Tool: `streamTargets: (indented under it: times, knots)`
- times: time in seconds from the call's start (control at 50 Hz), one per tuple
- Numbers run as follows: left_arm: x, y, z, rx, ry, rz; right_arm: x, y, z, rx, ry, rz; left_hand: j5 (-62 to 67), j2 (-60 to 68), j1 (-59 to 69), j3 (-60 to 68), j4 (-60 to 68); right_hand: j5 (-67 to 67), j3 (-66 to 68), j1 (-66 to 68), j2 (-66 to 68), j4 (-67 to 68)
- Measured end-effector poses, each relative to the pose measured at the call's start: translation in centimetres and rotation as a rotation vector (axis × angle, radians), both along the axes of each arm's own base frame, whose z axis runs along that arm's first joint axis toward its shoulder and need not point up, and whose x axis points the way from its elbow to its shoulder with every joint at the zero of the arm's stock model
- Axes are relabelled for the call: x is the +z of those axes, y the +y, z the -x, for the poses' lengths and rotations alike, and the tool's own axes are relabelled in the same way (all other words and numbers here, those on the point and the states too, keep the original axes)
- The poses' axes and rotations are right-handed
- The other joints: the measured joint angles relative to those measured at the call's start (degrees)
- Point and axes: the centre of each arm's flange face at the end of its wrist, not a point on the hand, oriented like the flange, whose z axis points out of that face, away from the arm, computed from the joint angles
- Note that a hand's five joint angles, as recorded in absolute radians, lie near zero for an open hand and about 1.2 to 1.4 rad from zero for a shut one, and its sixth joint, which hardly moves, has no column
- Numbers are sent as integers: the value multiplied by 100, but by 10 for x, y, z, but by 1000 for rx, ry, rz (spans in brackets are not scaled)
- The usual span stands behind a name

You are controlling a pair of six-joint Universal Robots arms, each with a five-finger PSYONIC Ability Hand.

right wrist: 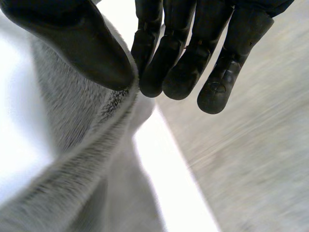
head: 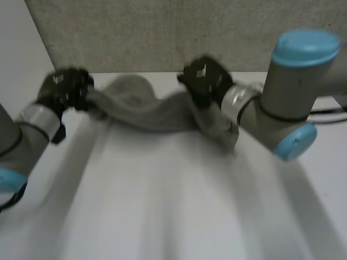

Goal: Fold the towel.

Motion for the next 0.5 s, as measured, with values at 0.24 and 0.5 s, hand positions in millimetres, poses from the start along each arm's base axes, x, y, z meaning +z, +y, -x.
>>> streamTargets:
  times: [0.24, 0.5]
  knots:
    - [-73, 34, -20, -23, -272, -160, -87, 43, 25, 7, 220, -214, 0, 0, 0, 3, 0, 0, 2, 0, 0, 0]
    - [-51, 51, -18, -35, -299, -102, -65, 48, 36, -122, 78, -326, 0, 0, 0, 3, 0, 0, 2, 0, 0, 0]
